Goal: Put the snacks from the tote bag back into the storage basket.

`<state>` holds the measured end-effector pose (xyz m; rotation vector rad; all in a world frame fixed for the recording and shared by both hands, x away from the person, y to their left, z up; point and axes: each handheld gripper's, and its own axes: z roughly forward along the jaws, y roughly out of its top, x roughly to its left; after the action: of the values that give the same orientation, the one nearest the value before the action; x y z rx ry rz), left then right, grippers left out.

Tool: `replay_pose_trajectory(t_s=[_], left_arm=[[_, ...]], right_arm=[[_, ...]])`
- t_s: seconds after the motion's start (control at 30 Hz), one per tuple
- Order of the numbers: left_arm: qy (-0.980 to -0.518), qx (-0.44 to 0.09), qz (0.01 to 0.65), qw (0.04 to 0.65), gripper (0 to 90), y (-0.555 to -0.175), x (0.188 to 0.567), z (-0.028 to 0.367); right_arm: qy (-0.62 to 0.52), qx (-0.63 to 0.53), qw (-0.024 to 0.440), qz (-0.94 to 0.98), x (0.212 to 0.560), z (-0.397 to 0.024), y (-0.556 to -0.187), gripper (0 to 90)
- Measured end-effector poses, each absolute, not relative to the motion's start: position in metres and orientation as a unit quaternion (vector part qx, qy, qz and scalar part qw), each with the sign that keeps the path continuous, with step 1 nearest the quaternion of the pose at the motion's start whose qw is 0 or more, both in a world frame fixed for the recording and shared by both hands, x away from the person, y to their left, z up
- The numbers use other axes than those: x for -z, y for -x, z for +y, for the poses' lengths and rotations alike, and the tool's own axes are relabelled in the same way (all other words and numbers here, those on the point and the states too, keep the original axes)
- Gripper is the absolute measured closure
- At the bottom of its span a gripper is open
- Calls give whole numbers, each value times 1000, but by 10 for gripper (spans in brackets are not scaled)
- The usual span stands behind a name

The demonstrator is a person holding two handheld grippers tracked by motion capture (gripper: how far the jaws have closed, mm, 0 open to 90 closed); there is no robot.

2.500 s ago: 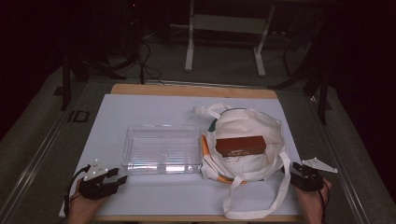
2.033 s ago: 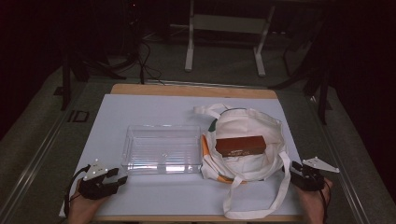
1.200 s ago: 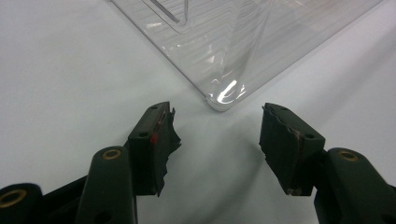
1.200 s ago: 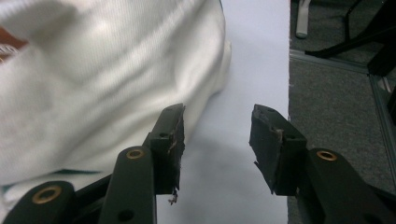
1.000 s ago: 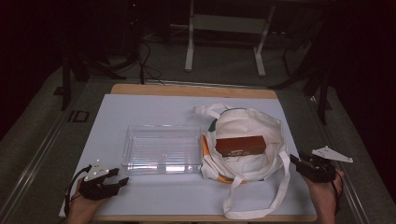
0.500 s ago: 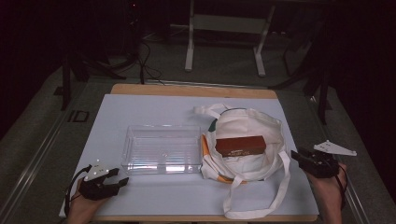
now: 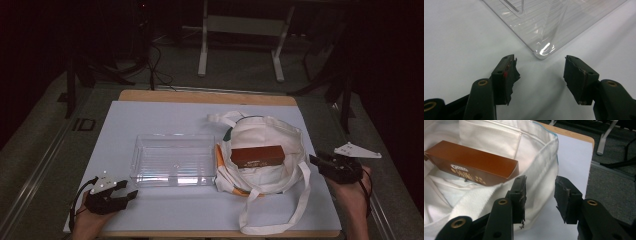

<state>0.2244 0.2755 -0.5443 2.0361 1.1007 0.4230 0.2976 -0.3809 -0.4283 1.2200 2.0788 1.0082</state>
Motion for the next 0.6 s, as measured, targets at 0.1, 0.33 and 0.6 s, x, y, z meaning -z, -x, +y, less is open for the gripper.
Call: replay_pose_trajectory(t_s=[0.1, 0.33, 0.6], left_arm=[[-799, -166, 431, 384, 426, -224, 544, 275], [-800, -167, 429, 386, 422, -224, 544, 276], [-792, -174, 424, 404, 429, -220, 543, 278]], right_arm=[[-442, -372, 262, 773, 424, -375, -301, 605], [-424, -371, 259, 784, 420, -365, -306, 597], [-406, -366, 253, 798, 418, -351, -314, 595]])
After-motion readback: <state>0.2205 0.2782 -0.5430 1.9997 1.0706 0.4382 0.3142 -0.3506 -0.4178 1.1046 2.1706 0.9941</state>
